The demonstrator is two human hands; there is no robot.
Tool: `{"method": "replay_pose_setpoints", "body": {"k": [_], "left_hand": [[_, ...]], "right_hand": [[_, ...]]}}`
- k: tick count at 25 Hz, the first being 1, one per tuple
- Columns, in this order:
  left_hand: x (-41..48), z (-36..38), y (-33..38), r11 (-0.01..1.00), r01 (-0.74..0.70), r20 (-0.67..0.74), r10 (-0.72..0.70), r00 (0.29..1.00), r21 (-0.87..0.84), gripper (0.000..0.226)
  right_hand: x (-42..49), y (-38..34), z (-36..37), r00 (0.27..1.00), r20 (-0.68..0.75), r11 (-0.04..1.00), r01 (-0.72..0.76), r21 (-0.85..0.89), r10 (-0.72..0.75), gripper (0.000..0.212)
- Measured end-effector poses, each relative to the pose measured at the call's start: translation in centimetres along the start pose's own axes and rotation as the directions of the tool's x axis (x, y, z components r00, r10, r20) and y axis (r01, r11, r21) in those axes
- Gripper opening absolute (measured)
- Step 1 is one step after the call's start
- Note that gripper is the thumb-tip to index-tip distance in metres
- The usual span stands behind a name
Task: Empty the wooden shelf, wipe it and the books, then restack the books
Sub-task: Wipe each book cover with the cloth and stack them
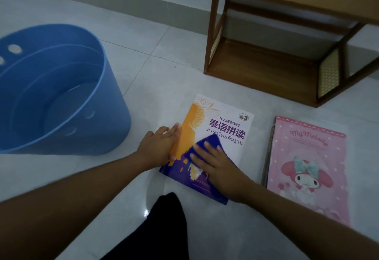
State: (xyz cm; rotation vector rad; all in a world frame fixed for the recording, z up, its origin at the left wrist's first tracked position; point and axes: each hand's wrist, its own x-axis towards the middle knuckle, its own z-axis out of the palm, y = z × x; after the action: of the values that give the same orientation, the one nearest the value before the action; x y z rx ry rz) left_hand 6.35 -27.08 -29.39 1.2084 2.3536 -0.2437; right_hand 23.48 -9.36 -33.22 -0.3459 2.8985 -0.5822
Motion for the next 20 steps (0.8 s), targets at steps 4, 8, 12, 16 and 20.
{"method": "replay_pose_setpoints", "body": {"k": [4,8,12,16,20], "left_hand": [[0.0,0.0,-0.1,1.000,-0.001,0.018,0.001,1.000,-0.005,0.097],[-0.1,-0.2,0.2,1.000,0.005,0.020,-0.004,1.000,-0.020,0.096],[-0.1,-0.4,0.1,1.000,-0.005,0.008,0.005,1.000,0.017,0.096],[-0.2,-0.6,-0.1,1.000,-0.025,0.027,0.025,0.999,-0.011,0.096],[0.1,-0.7,-1.4,0.996,-0.060,0.088,0.066,0.994,-0.070,0.102]], "right_hand": [[-1.0,3.0,-2.1,0.994,0.086,0.997,-0.071,0.001,0.071,0.074],[0.5,-1.0,0.0,0.947,-0.097,0.952,-0.303,0.036,0.306,0.096],[-2.3,-1.5,1.7,0.970,0.024,0.968,0.241,-0.064,-0.240,0.084],[-1.8,2.5,-0.9,0.965,0.040,0.965,0.259,-0.042,-0.258,0.076],[0.6,-0.7,0.0,0.940,-0.076,0.941,-0.323,0.103,0.332,0.070]]}}
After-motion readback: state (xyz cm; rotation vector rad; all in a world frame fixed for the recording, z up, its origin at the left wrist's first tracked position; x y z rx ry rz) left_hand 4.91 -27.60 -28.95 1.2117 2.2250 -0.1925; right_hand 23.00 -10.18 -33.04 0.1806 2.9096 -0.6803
